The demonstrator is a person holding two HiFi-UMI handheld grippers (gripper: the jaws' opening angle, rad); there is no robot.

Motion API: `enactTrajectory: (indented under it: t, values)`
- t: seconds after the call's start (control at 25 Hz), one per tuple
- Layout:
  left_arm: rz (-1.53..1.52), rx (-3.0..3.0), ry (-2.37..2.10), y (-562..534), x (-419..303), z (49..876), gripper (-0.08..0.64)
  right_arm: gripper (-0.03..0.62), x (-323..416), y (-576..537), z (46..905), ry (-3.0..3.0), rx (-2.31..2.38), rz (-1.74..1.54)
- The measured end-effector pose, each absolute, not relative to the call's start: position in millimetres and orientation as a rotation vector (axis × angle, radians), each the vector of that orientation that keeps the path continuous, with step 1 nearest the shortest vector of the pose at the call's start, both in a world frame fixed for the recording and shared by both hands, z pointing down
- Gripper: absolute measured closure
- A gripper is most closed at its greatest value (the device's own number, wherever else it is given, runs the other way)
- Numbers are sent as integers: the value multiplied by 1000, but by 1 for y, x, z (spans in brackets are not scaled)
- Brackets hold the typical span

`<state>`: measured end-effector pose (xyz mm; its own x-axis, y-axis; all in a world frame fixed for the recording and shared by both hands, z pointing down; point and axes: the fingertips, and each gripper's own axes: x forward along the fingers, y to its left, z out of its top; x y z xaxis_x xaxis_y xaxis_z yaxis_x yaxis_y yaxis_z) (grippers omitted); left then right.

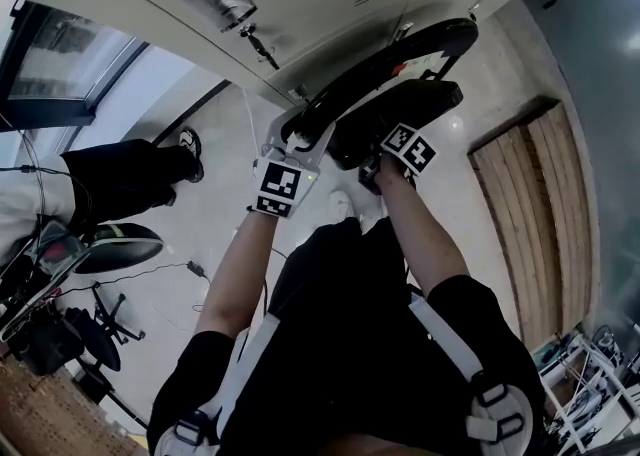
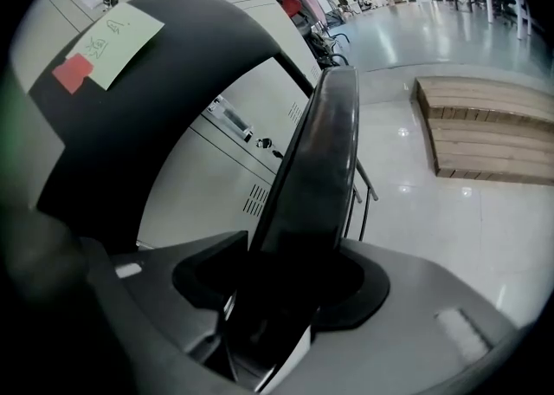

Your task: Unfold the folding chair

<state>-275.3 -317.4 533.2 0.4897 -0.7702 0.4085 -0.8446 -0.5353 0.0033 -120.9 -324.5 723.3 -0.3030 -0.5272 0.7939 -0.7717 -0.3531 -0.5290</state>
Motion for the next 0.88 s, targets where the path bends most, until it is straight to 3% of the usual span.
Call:
enactTrajectory:
  t: [0.88]
  values:
    - [436,2473,-1363,-291,-252,545,396,394,-63,-252,748,-1683,1634,1979]
